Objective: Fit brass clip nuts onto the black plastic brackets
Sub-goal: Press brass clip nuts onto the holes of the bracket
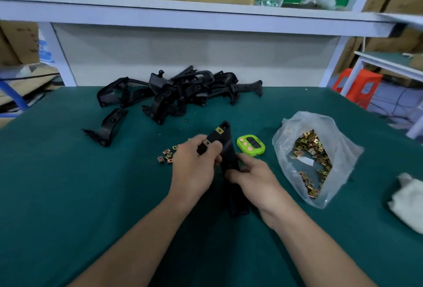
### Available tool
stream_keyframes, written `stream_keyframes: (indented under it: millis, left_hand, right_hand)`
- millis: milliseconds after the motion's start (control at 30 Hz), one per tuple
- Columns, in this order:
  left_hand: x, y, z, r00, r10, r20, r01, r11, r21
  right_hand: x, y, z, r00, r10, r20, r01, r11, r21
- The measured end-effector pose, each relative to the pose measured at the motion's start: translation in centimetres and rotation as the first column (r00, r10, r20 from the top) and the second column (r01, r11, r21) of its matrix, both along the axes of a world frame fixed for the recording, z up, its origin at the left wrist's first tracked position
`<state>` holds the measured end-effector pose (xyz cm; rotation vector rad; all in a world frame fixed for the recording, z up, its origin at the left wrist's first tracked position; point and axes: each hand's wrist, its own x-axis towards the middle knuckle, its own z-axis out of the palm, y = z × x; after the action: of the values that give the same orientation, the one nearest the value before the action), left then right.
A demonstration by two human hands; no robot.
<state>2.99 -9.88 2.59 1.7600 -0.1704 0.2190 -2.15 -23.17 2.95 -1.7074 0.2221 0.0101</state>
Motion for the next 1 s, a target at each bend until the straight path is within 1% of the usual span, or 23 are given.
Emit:
stream_keyframes:
  millis: [33, 100, 167, 233, 333, 433, 500, 567, 600, 667, 733, 800, 833, 900, 967, 1000]
  left_hand:
    - [0.0, -0.1, 0.4, 1.000, 0.008, -0.024, -0.010, 0.997, -0.082]
    - [-0.2, -0.3, 1.3, 0.997, 0.036, -0.074, -0.050, 0.978, -0.202]
    - [-0.9, -0.5, 2.0, 0.994, 0.034, -0.107, -0.063, 0.957, -0.282]
    - [-2.1, -1.0, 3.3, 0.993, -0.019, -0.113, -0.018, 0.948, -0.319]
    - [-4.1, -2.3, 5.9, 0.986, -0.157, -0.065, 0.139, 0.965, -0.224]
    - [-6.4, -4.8, 8.7, 0.937, -0.348, -0.022, 0.346, 0.936, -0.070]
    - [-8.1, -7.6, 10.0, 0.919, -0.395, -0.013, 0.395, 0.917, 0.047]
    - [-10.7, -11.5, 10.5, 0.910, -0.413, -0.038, 0.415, 0.906, 0.083]
    - [-12.5, -13.9, 10.6, 0.884, -0.463, -0.065, 0.467, 0.883, 0.057]
    - [-16.9, -18.7, 10.2, 0.802, -0.587, -0.112, 0.591, 0.807, 0.005]
    - [-21.2, -23.1, 9.0, 0.729, -0.668, -0.150, 0.676, 0.737, -0.001]
    - [-25.3, -26.9, 7.6, 0.616, -0.755, -0.224, 0.764, 0.642, -0.062]
    - [-27.2, -28.6, 6.6, 0.547, -0.788, -0.281, 0.801, 0.591, -0.098]
    - [-30.4, -31.5, 4.6, 0.425, -0.807, -0.410, 0.837, 0.523, -0.161]
    - [-32.8, -34.0, 2.4, 0.305, -0.783, -0.543, 0.833, 0.496, -0.247]
    - [-33.8, -35.0, 1.7, 0.231, -0.768, -0.598, 0.824, 0.481, -0.299]
  right_hand:
    - [-0.6, -0.1, 0.4, 1.000, 0.010, -0.020, -0.009, 0.997, 0.078]
    - [-1.5, -0.2, 1.2, 0.999, 0.006, -0.042, 0.001, 0.986, 0.166]
    - [-2.5, -0.2, 2.3, 0.999, -0.020, -0.030, 0.026, 0.974, 0.226]
    - [-4.0, -0.8, 3.7, 0.997, -0.081, -0.002, 0.079, 0.959, 0.273]
    - [-7.3, -2.8, 5.5, 0.982, -0.183, 0.048, 0.163, 0.947, 0.277]
    - [-11.9, -7.0, 6.8, 0.958, -0.273, 0.083, 0.244, 0.934, 0.262]
    - [-16.0, -10.5, 7.5, 0.919, -0.381, 0.106, 0.332, 0.889, 0.316]
    - [-20.9, -13.8, 7.4, 0.840, -0.530, 0.113, 0.444, 0.793, 0.417]
    - [-23.6, -15.2, 6.9, 0.790, -0.605, 0.092, 0.500, 0.725, 0.474]
    - [-28.6, -17.0, 5.4, 0.697, -0.717, 0.006, 0.587, 0.575, 0.570]
    - [-33.2, -18.1, 3.4, 0.621, -0.779, -0.080, 0.623, 0.429, 0.654]
    - [-37.8, -18.9, 1.8, 0.548, -0.822, -0.158, 0.594, 0.249, 0.765]
    - [-40.0, -19.2, 1.1, 0.520, -0.833, -0.188, 0.576, 0.179, 0.798]
    - [-43.9, -19.5, 0.0, 0.481, -0.844, -0.239, 0.577, 0.100, 0.810]
    - [-46.6, -19.7, -1.0, 0.423, -0.863, -0.275, 0.593, 0.034, 0.805]
    - [-47.6, -19.9, -1.4, 0.379, -0.879, -0.289, 0.601, -0.003, 0.799]
